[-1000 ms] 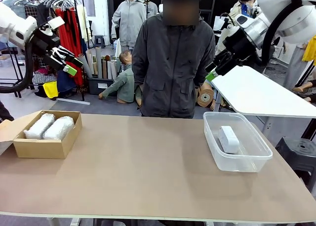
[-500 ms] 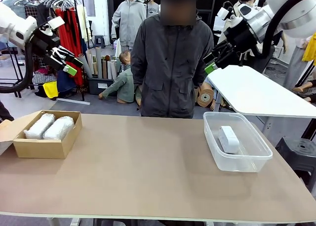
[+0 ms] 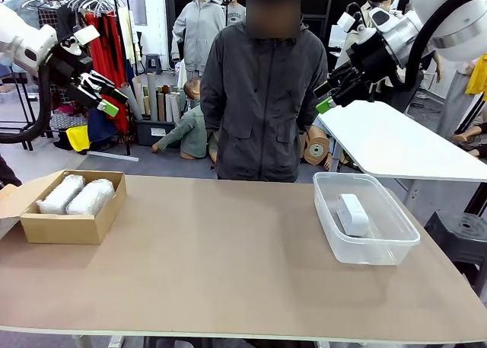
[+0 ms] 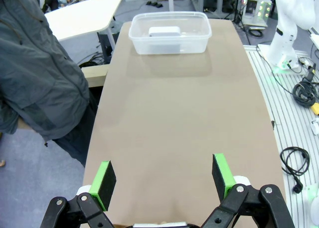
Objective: Separate and place wrapped and unwrapped clocks.
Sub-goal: If the picked Digital clock is wrapped, place it in the Package Box ; if not, place it in the Organizing box.
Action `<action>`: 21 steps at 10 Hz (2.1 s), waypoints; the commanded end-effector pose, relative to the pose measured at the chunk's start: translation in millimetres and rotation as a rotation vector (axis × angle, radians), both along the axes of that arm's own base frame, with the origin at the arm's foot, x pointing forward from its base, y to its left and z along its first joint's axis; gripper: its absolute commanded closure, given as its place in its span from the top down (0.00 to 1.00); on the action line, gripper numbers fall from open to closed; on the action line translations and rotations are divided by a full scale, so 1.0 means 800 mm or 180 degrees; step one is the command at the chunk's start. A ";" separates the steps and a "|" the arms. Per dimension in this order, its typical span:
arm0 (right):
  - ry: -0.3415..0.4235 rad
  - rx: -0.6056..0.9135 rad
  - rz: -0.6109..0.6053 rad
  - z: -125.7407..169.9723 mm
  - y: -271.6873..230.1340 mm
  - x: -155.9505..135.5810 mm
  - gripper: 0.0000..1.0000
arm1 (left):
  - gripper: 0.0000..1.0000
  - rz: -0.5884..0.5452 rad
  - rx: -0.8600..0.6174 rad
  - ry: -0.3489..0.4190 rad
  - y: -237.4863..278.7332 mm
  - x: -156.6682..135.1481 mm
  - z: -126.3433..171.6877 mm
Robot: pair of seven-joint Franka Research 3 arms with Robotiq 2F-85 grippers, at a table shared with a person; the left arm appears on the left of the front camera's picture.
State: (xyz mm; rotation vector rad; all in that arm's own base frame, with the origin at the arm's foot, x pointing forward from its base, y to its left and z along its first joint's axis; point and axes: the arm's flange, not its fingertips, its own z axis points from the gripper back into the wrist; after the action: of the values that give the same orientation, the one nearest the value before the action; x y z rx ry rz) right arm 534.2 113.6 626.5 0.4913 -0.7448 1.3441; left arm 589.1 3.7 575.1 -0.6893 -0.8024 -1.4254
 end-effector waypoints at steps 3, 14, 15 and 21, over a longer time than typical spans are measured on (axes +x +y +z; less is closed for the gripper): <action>-0.0004 0.0007 0.0086 0.006 0.006 -0.005 1.00 | 1.00 0.0011 0.0027 -0.0010 0.000 -0.002 0.000; 0.0020 0.0433 0.0542 -0.031 0.024 0.044 1.00 | 1.00 0.0011 0.0027 -0.0010 0.000 -0.002 0.000; 0.0002 0.0392 0.0550 -0.031 0.025 0.043 1.00 | 1.00 0.0011 0.0027 -0.0010 0.000 -0.002 0.000; -0.0001 0.0350 0.0518 -0.039 0.025 0.039 1.00 | 1.00 0.0011 0.0027 -0.0010 0.000 -0.002 0.000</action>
State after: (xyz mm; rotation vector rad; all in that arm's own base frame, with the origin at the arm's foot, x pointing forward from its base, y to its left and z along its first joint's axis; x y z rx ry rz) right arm 565.7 132.8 595.9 0.6516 -0.7935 1.4611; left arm 589.1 3.7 575.2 -0.6893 -0.8024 -1.4255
